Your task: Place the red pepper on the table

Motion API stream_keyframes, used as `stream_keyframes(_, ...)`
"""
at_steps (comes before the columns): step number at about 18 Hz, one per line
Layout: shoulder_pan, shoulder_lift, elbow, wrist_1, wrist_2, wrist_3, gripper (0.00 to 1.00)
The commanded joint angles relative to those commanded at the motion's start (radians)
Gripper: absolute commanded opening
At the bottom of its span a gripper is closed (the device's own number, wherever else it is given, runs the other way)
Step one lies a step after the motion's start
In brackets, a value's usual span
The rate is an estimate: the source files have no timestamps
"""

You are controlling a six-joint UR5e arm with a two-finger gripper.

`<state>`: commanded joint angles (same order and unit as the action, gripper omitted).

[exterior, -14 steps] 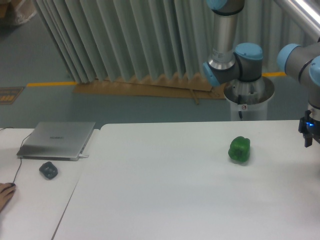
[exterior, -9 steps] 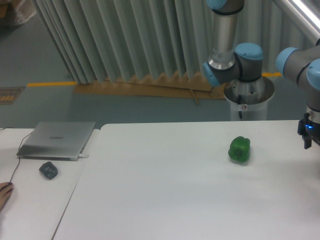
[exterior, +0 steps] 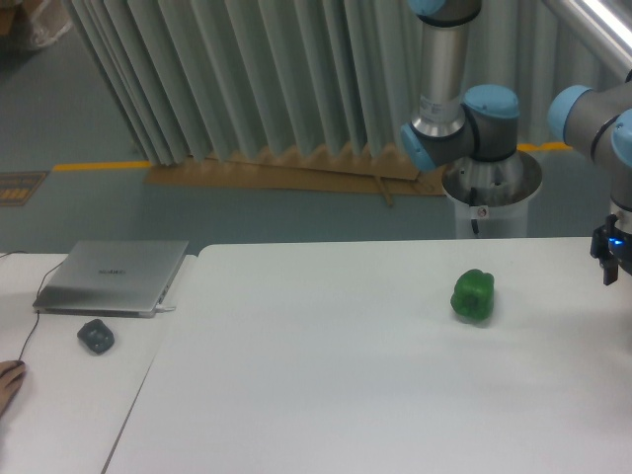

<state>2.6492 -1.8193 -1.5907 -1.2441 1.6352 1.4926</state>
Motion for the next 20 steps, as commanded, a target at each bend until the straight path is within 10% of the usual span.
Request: stream_keyframes(20,-0.008,0.000,0.002,0.005,0.003,-0.040,1.00)
